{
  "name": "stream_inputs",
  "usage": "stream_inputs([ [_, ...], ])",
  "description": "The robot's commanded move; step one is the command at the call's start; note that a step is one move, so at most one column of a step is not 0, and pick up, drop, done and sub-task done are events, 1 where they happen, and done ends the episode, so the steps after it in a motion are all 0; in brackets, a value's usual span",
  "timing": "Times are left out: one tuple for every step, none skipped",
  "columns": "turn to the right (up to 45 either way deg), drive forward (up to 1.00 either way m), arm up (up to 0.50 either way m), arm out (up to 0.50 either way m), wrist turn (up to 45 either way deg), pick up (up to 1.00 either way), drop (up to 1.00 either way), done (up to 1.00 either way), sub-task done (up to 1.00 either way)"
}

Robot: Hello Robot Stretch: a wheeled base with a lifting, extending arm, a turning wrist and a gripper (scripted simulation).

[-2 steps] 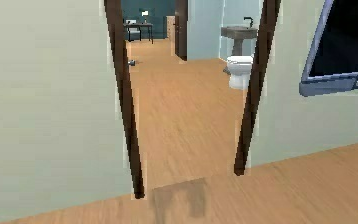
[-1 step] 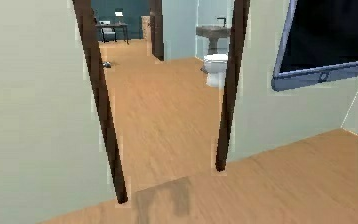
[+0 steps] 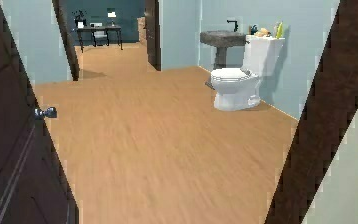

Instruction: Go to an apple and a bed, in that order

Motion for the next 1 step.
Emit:
stream_inputs([
  [6.0,0.00,0.00,0.00,0.0,0.00,0.00,0.00,0.00],
])
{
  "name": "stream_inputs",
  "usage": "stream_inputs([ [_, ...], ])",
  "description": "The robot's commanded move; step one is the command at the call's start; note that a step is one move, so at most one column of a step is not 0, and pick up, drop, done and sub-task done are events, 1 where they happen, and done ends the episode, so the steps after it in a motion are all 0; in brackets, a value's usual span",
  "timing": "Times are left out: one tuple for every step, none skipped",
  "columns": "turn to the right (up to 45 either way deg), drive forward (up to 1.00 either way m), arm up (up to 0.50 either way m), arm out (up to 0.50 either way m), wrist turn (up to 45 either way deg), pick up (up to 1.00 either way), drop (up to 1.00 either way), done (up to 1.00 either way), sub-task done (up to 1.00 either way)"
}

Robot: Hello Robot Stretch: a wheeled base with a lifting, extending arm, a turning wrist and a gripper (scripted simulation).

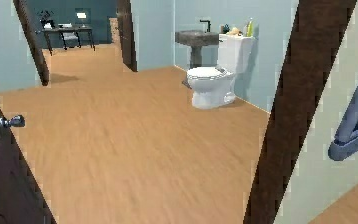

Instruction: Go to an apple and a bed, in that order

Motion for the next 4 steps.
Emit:
stream_inputs([
  [0.0,0.10,0.00,0.00,0.0,0.00,0.00,0.00,0.00],
  [-24.0,0.00,0.00,0.00,0.0,0.00,0.00,0.00,0.00],
  [0.0,0.90,0.00,0.00,0.0,0.00,0.00,0.00,0.00],
  [0.0,1.00,0.00,0.00,0.0,0.00,0.00,0.00,0.00],
])
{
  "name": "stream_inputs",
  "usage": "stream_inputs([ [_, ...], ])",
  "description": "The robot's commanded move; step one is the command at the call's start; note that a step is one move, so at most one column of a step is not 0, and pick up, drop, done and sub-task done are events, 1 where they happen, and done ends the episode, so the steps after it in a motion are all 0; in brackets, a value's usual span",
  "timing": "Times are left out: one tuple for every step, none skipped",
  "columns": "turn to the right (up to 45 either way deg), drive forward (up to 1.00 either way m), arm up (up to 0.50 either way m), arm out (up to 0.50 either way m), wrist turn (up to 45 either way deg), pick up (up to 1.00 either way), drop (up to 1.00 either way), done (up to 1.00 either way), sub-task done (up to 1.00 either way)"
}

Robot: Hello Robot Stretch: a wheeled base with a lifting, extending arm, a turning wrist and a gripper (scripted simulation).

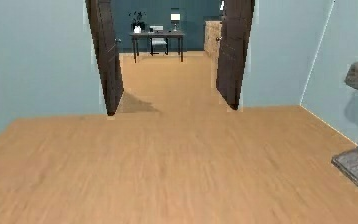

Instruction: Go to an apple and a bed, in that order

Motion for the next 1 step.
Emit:
stream_inputs([
  [-3.0,0.00,0.00,0.00,0.0,0.00,0.00,0.00,0.00],
])
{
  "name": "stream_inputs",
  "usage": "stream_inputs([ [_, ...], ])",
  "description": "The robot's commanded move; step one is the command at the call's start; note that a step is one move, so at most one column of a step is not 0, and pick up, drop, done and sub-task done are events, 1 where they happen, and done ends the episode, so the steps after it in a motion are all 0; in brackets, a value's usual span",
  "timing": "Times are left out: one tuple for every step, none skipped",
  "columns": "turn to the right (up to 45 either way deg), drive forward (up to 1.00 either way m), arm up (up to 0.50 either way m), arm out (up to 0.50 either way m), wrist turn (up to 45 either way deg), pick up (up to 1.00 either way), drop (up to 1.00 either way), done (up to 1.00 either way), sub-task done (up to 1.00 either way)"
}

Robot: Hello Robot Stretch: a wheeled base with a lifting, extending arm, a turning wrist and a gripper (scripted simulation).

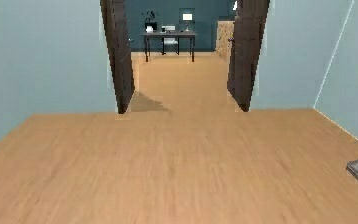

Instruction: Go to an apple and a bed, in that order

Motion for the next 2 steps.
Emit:
stream_inputs([
  [0.0,1.00,0.00,0.00,0.0,0.00,0.00,0.00,0.00],
  [0.0,1.00,0.00,0.00,0.0,0.00,0.00,0.00,0.00],
])
